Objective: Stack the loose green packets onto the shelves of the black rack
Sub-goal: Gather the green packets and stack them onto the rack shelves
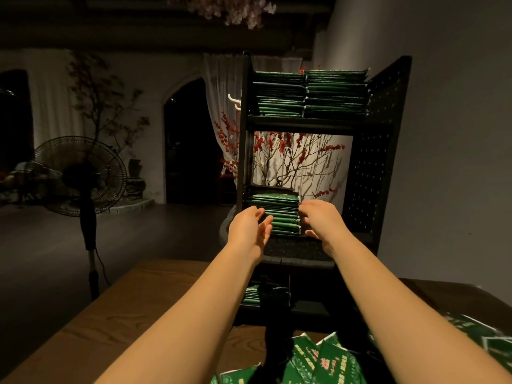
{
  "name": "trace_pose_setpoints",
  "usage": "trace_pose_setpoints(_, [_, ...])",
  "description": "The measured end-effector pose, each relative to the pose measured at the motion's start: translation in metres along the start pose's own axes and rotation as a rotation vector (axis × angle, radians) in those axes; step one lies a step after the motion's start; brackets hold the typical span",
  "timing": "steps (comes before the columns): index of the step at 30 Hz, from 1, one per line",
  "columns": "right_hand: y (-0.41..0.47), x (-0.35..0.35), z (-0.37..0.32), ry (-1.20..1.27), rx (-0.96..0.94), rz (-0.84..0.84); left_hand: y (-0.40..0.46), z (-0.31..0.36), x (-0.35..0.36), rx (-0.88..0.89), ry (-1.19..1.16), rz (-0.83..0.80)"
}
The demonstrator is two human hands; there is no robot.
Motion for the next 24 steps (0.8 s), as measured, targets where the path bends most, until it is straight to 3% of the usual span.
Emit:
trace_pose_setpoints(5, [-0.026,-0.002,-0.012,-0.211,-0.287,0.238,-0.008,-0.004,-0.004,0.087,0.234,-0.051])
trace_pose_setpoints(9, [-0.057,0.023,-0.009,-0.214,-0.432,0.101,-0.020,-0.010,-0.008,0.171,0.533,-0.157])
trace_pose_setpoints(14, [-0.091,0.054,0.027,-0.110,-0.360,-0.075,-0.047,-0.023,-0.033,0.260,0.837,-0.252])
trace_pose_setpoints(24, [-0.127,0.115,0.078,-0.158,-0.268,-0.225,-0.082,-0.059,-0.116,0.245,1.062,-0.159])
Point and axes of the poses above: each hand's wrist, its own y-axis towards the middle knuckle, its own x-axis out of the palm, z = x × y, the point moved 5 cm from there along y, towards the middle knuckle, and after that the axes turned 14 degrees about -z, right-handed, at the moved point
